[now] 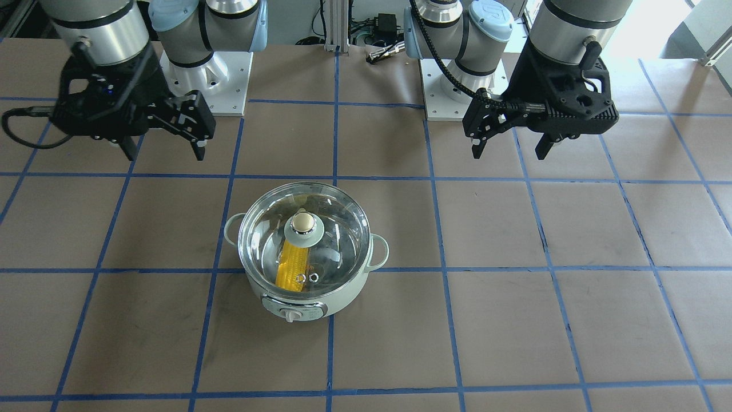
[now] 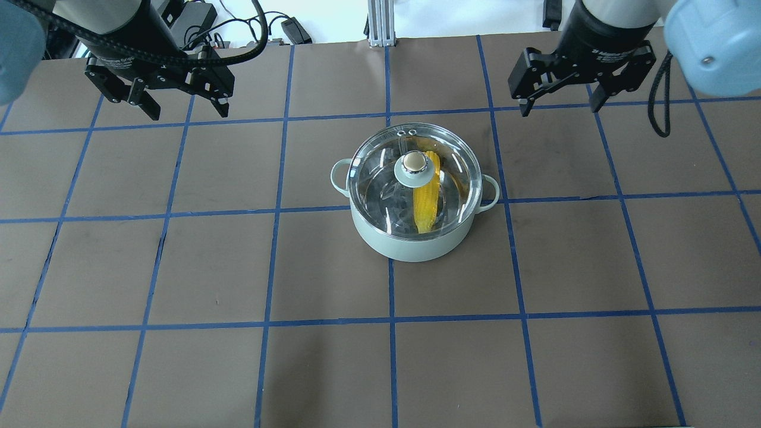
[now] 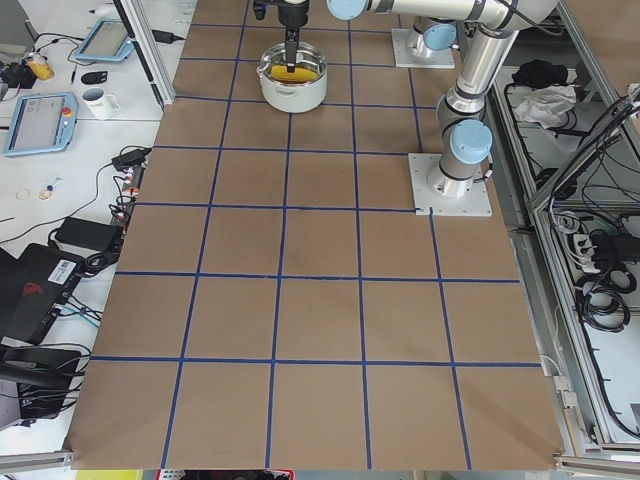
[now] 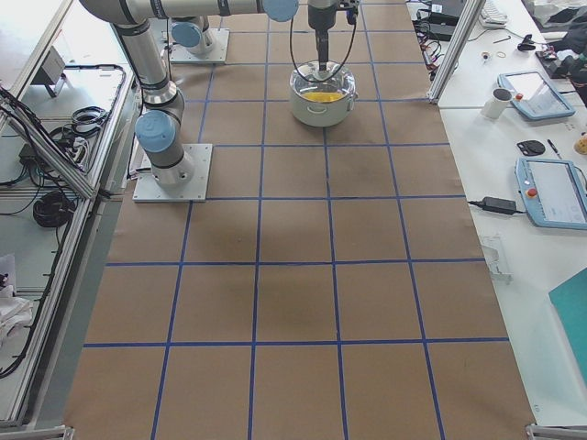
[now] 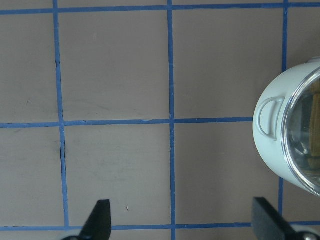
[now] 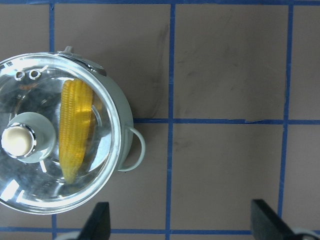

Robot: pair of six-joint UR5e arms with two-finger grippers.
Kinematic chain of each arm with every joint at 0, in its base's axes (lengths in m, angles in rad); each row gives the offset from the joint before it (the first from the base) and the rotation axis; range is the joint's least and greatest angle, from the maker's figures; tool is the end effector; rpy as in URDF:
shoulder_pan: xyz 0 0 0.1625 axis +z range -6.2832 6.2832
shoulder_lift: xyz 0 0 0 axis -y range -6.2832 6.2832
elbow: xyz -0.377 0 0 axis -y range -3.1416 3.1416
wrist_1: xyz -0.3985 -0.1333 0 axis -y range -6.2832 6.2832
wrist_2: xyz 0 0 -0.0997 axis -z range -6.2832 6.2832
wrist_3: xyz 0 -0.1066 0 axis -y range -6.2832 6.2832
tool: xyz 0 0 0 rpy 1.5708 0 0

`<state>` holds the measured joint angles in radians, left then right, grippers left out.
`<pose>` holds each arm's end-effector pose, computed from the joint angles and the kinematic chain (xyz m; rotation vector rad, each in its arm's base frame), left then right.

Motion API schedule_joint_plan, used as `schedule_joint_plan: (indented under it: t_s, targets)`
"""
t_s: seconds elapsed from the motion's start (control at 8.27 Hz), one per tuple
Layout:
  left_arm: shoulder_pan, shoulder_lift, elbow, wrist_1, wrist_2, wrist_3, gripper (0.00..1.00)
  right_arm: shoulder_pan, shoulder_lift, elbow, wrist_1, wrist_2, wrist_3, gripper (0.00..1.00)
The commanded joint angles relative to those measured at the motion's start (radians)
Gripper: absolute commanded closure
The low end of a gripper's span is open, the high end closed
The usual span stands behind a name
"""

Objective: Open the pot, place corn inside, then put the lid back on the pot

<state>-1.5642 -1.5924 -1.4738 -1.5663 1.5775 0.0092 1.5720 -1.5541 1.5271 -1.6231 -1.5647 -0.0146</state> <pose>-0.1292 -0.5143 0.4711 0.0037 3.1318 -0.1251 0.1346 -0.5123 0.4518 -0.0251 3.1335 -0.1244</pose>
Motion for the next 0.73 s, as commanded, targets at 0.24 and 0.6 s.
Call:
schedule_joint_plan:
  t_s: [0.24,0.6]
  targets:
    - [0.001,0.002,0.0,0.0,0.006,0.0,0.0,-0.063,-0.018,0.002,0.023,0.008,-0.087,0.0]
    - [0.001,0.003,0.001,0.0,0.006,0.0,0.0,-0.063,-0.018,0.004,0.026,-0.003,-0.091,0.0]
